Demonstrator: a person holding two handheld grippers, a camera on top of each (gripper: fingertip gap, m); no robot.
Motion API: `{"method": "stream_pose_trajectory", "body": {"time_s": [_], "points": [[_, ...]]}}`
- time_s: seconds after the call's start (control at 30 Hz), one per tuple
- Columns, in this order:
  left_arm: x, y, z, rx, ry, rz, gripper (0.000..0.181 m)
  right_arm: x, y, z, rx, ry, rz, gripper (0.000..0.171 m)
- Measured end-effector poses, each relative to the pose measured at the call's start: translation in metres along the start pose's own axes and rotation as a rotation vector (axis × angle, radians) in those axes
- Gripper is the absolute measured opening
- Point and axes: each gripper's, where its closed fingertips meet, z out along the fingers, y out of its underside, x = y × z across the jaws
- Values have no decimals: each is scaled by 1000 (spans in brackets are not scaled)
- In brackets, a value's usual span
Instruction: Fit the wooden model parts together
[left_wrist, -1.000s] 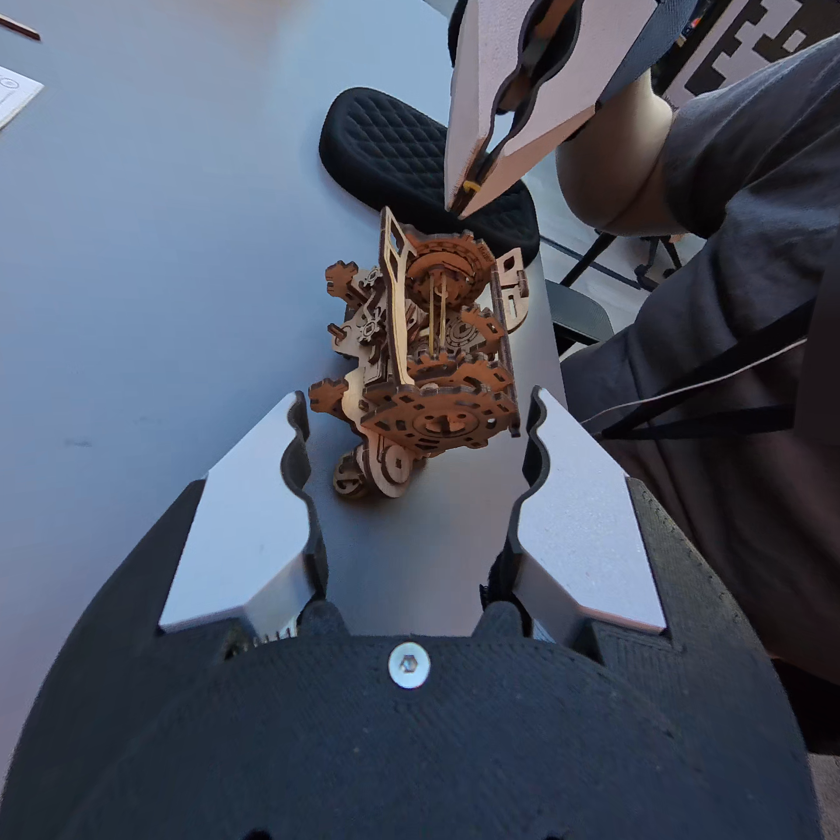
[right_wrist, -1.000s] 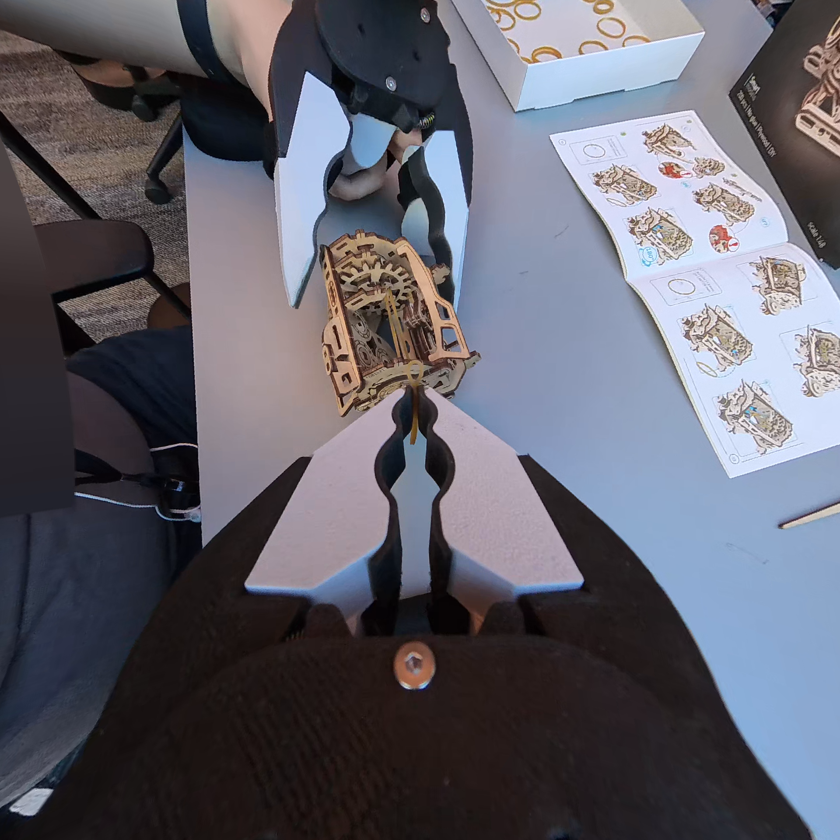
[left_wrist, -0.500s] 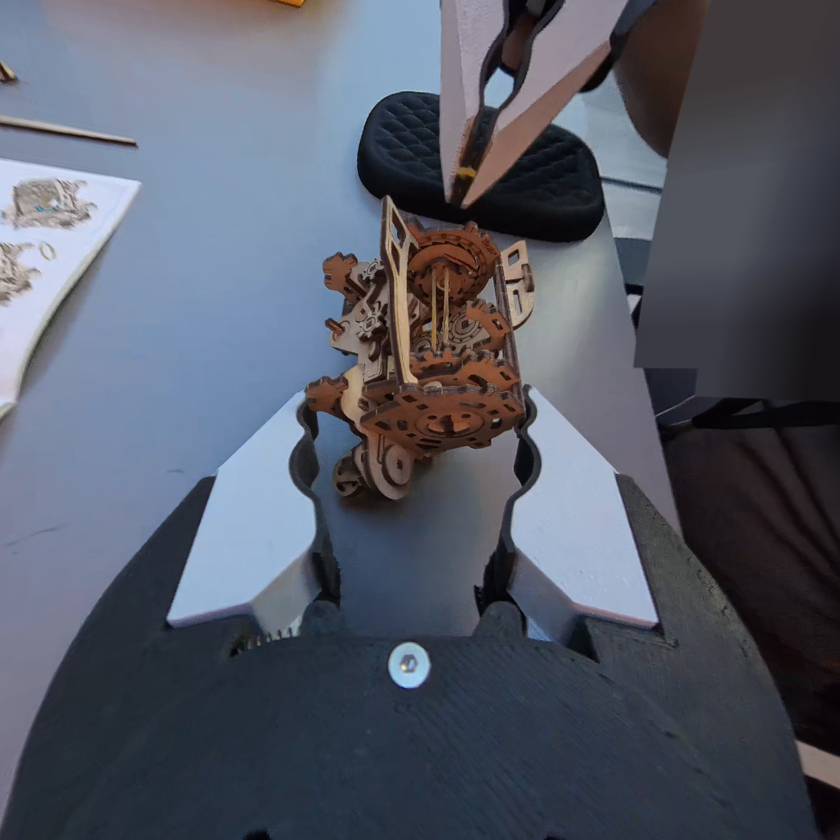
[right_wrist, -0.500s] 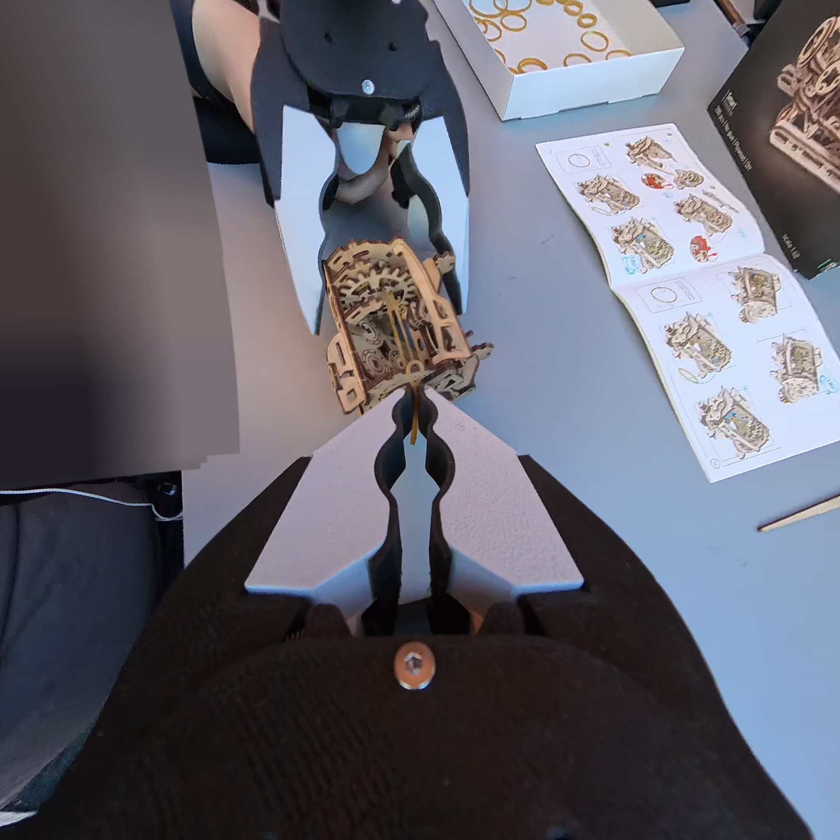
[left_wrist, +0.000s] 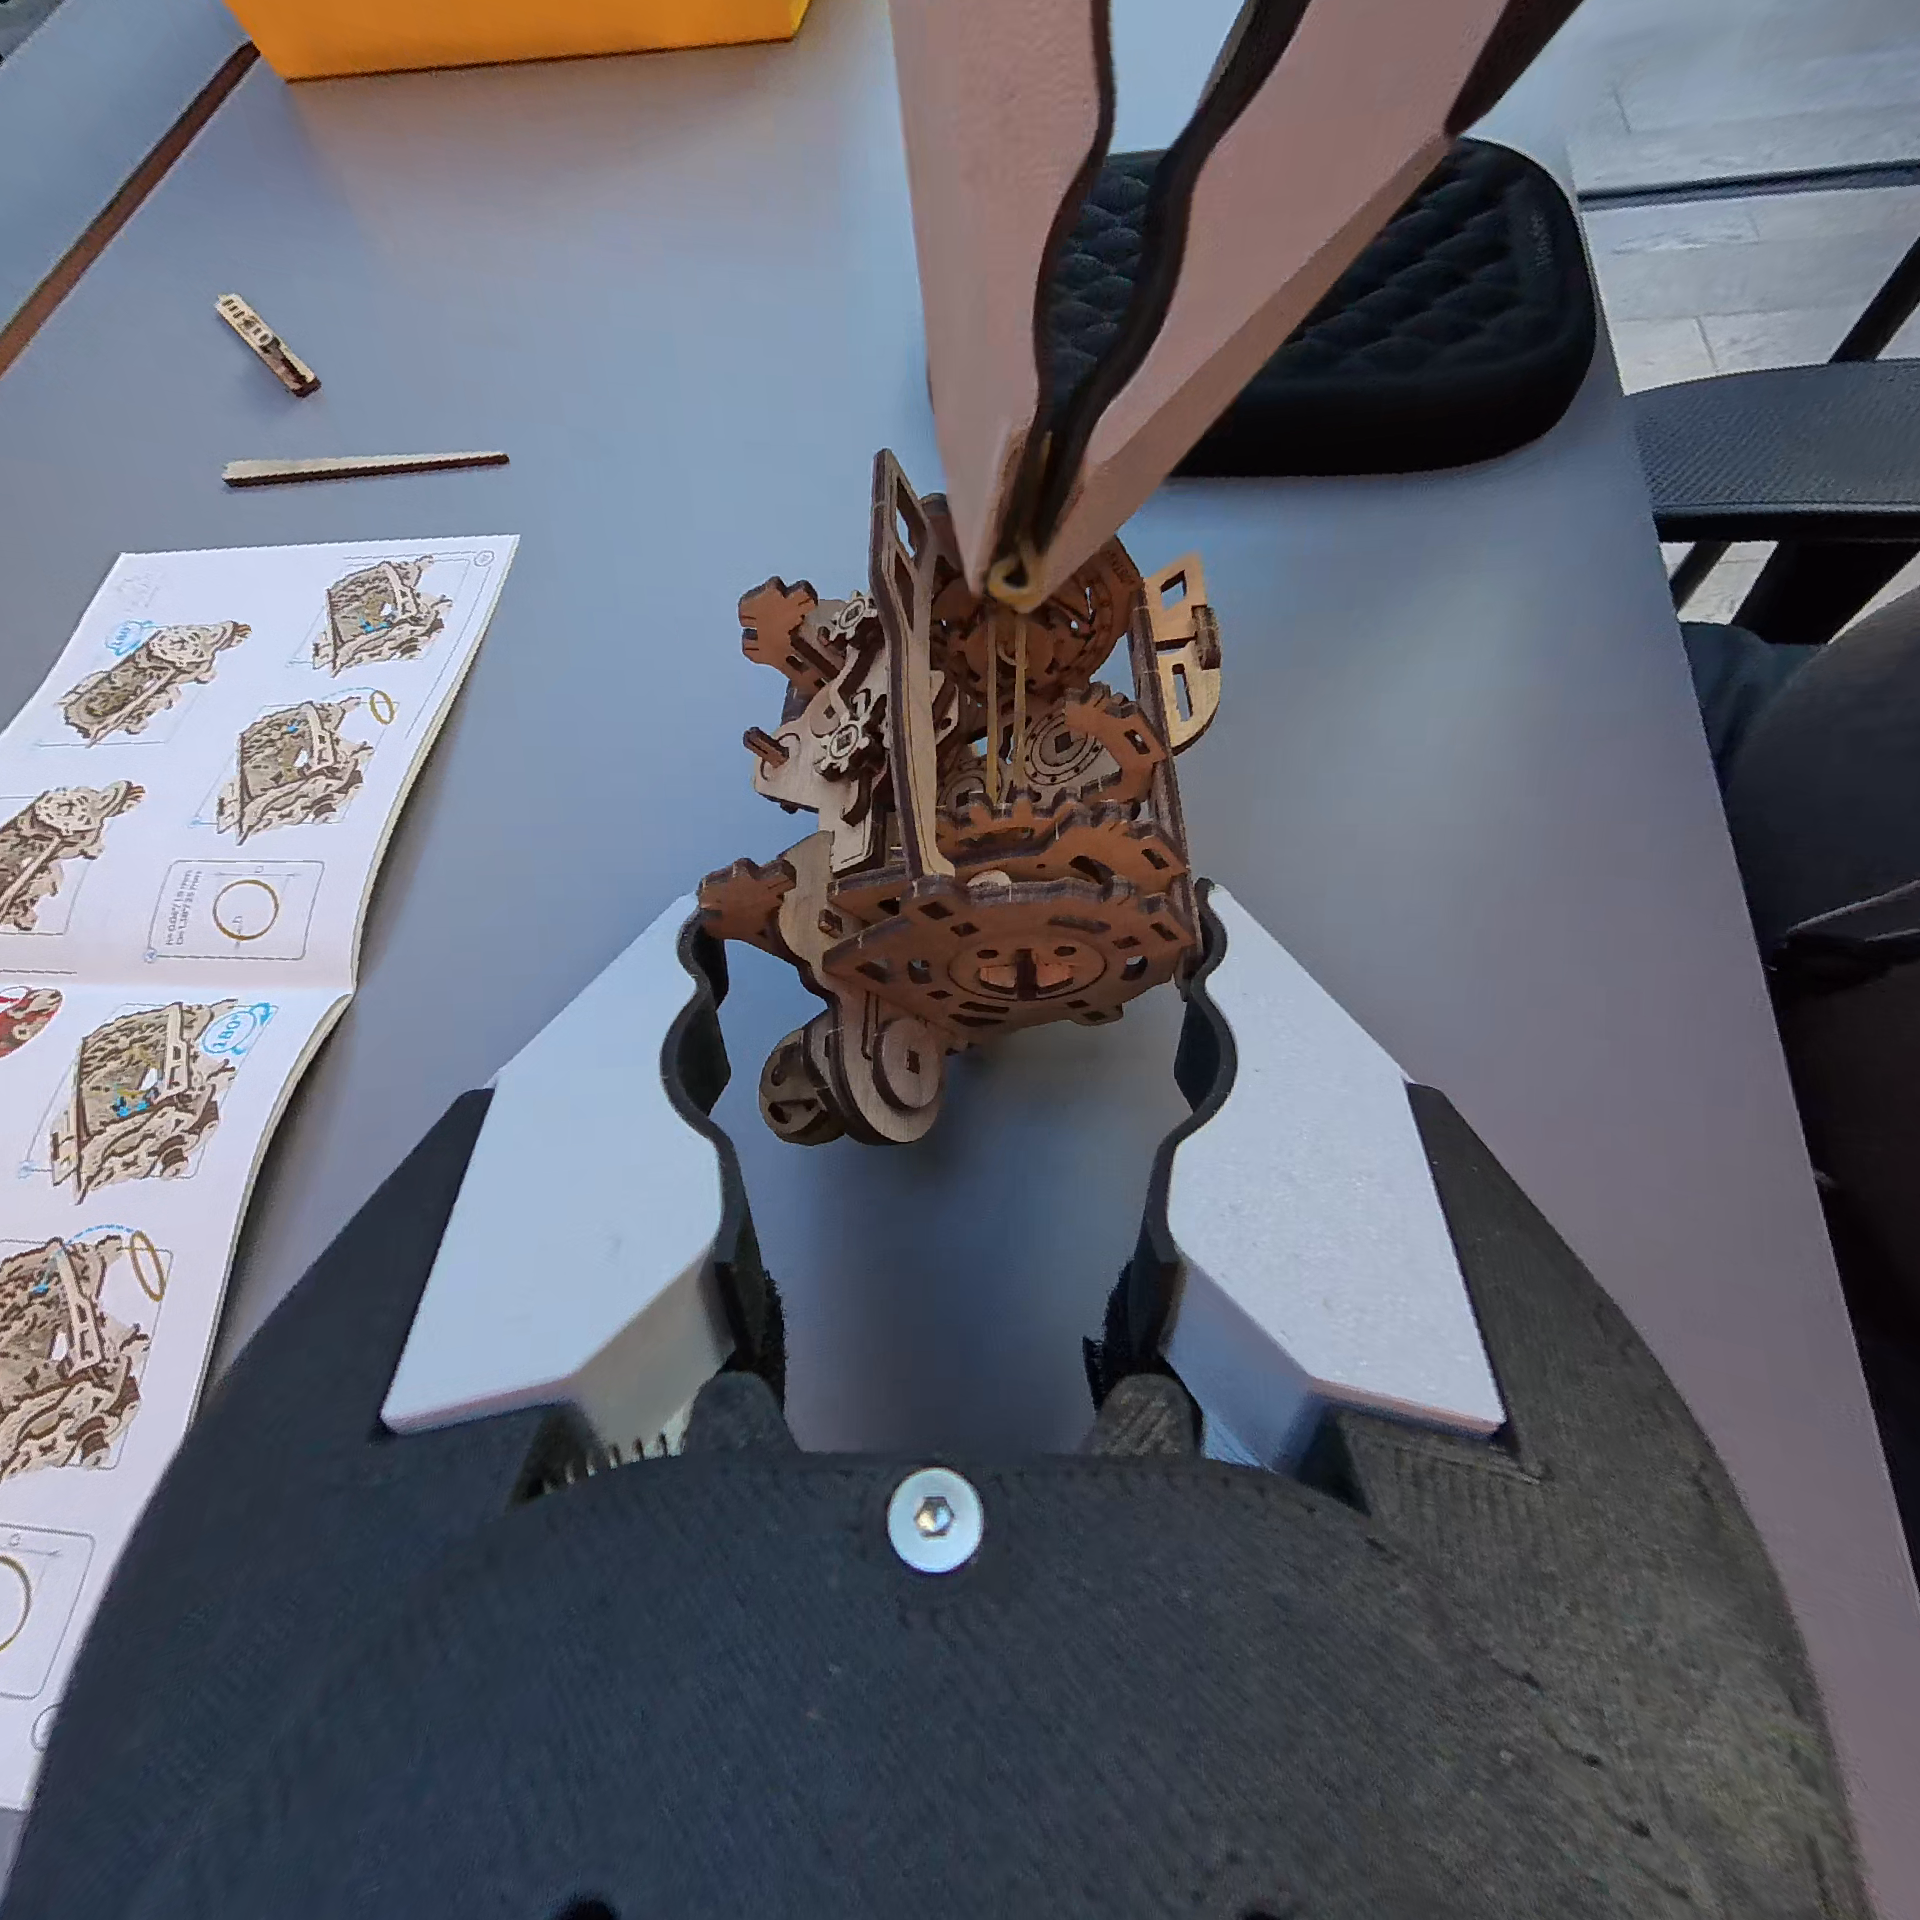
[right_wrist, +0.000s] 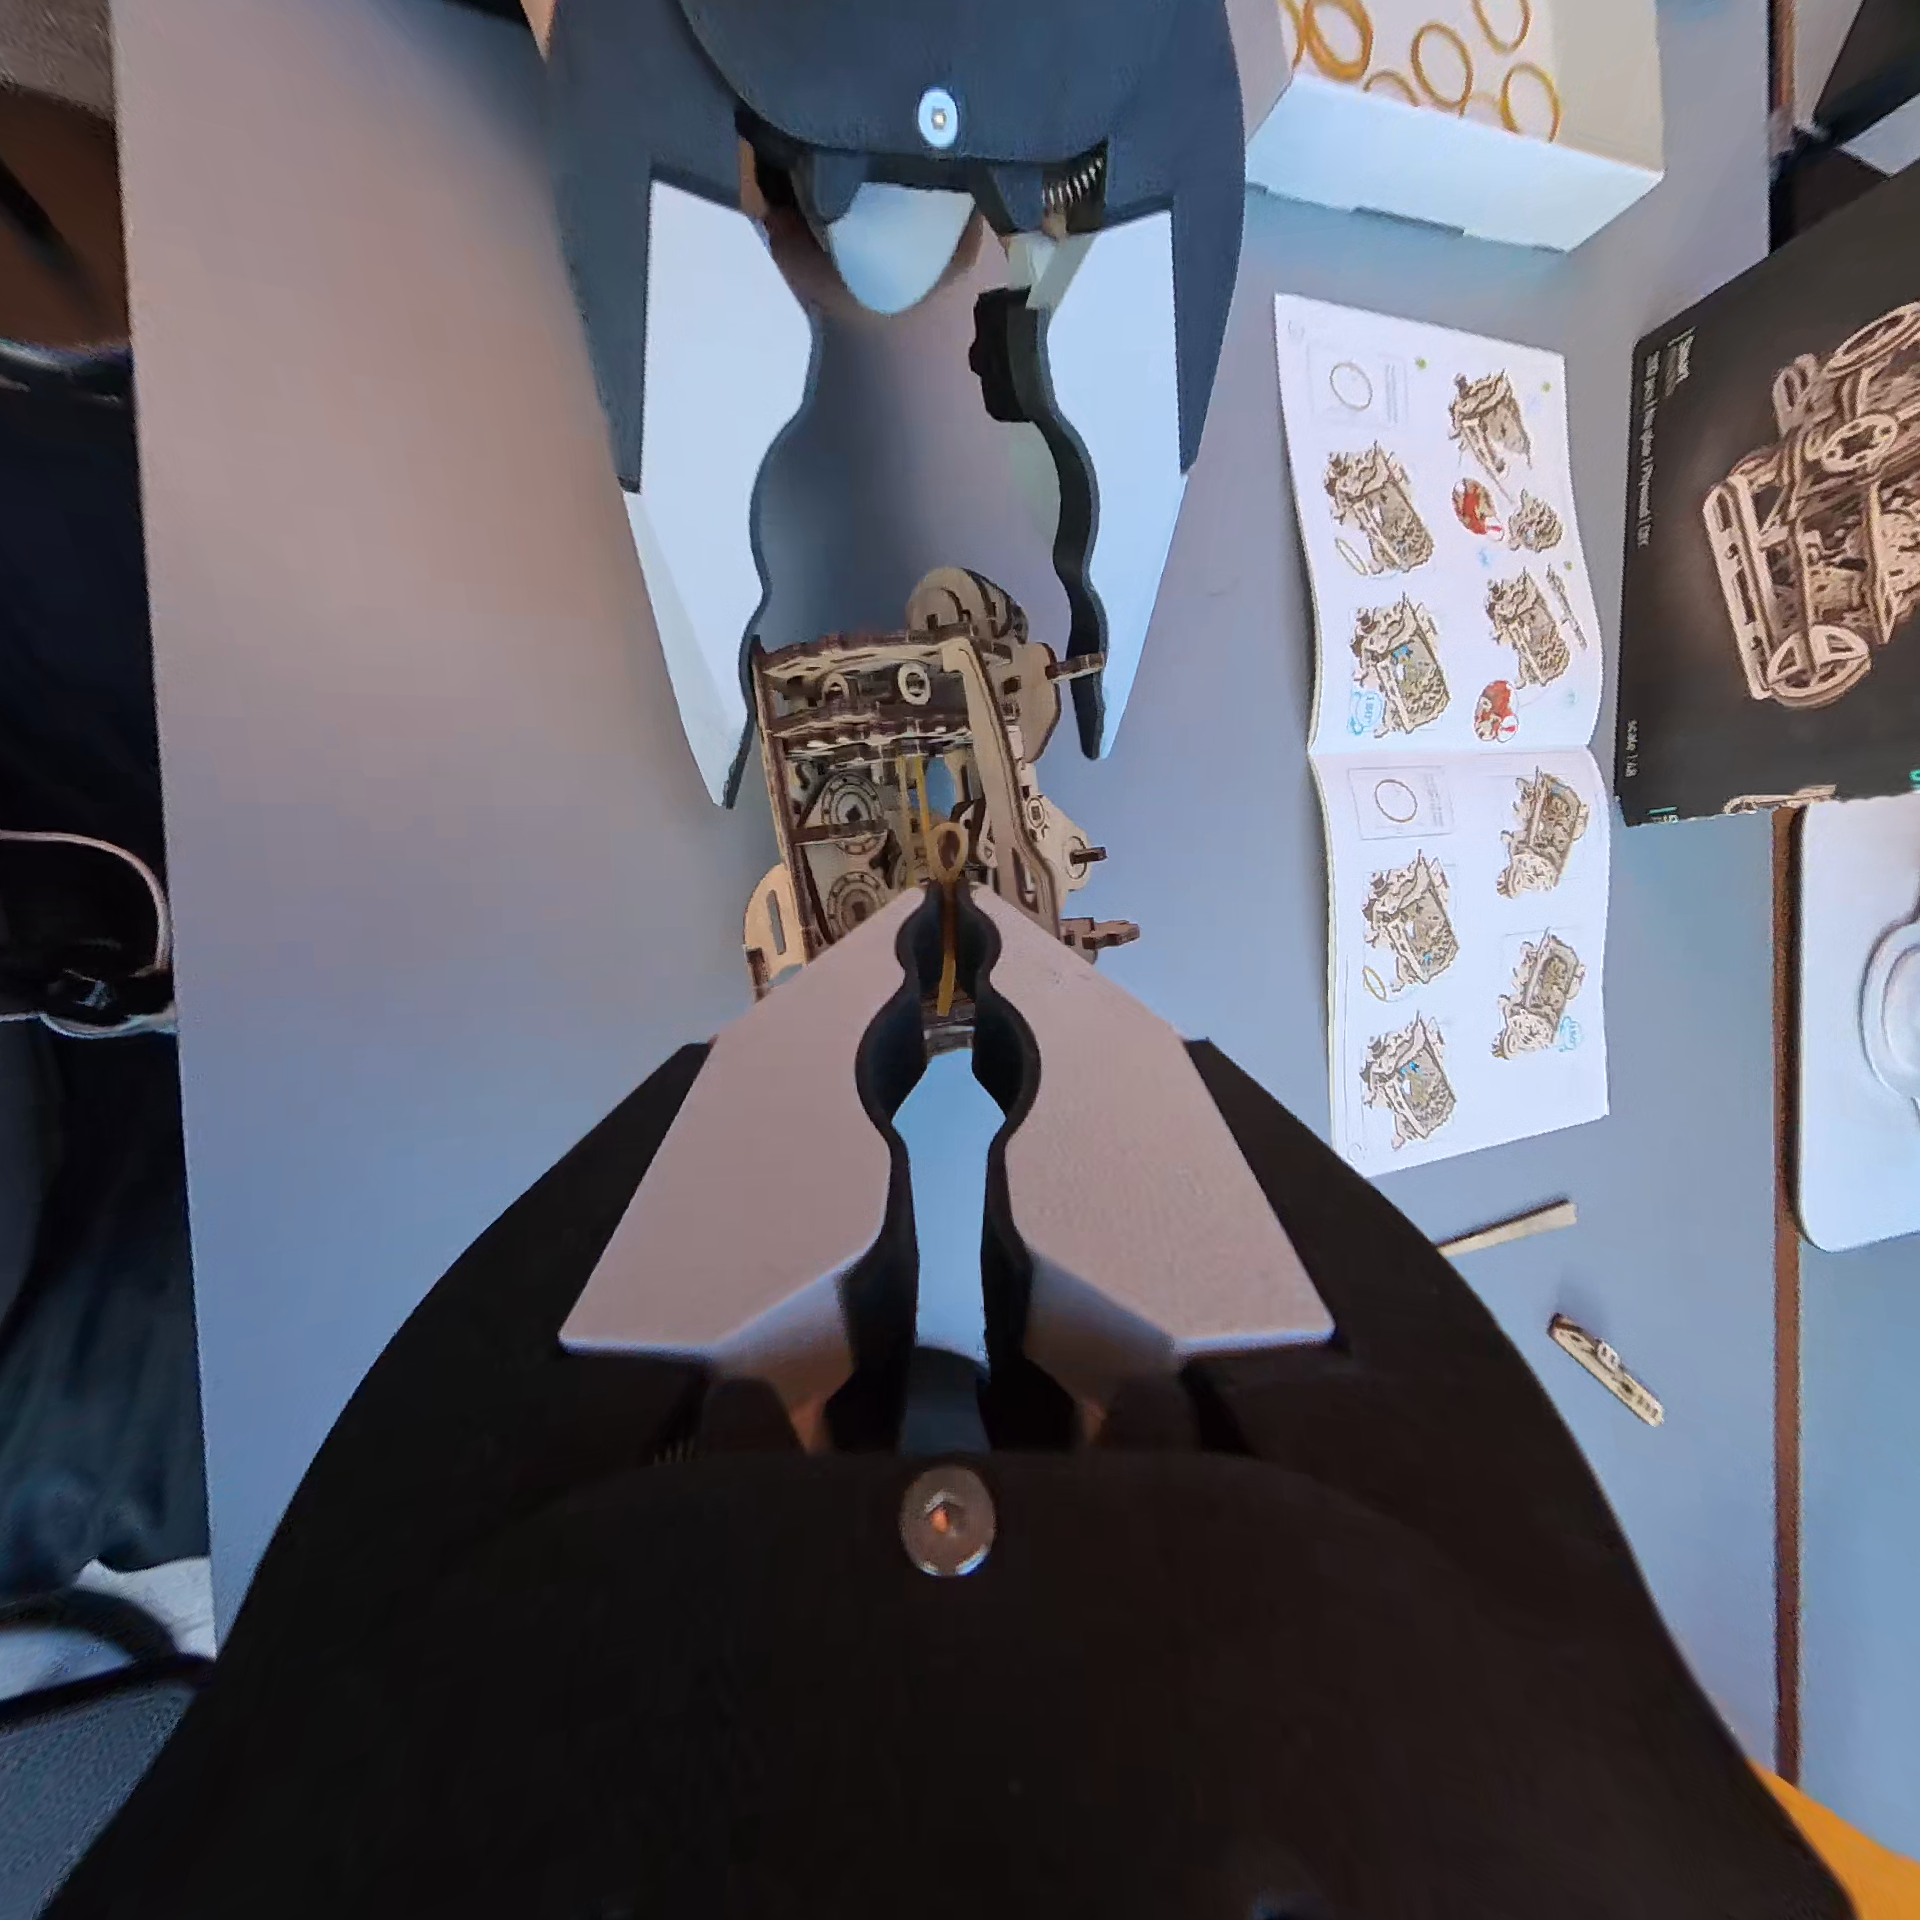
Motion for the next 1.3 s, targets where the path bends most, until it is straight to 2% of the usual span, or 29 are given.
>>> {"method": "stream_pose_trajectory", "body": {"time_s": [0.03, 0.1, 0.57, 0.8, 0.97, 1.03, 1.07, 1.17, 1.3], "points": [[1, 0, -1, 10, 3, 3, 87, -1, 0, 2, -26, -13, -5, 0], [5, 0, -1, 19, 19, -2, 87, -8, 0, 6, -76, -77, 1, 0], [8, 2, -2, 50, 50, -29, 87, -13, -2, 19, -371, -154, -98, 0], [10, 4, -4, 70, 92, -69, 88, -7, -7, 16, -333, -157, -98, 0], [11, -7, -19, 149, 110, -115, 90, -2, -12, 9, -216, -119, -69, 0], [6, -16, -34, 204, 96, -145, 84, 2, -13, 7, -168, -84, -103, 0], [2, -22, -42, 243, 81, -168, 73, 5, -15, 6, -151, -55, -126, 0], [0, -49, -67, 367, 110, -237, 53, 9, -23, 3, -94, -4, -175, 0], [-12, -57, -70, 377, 150, -369, 27, 20, -35, 1, -45, 68, -237, 0]]}}
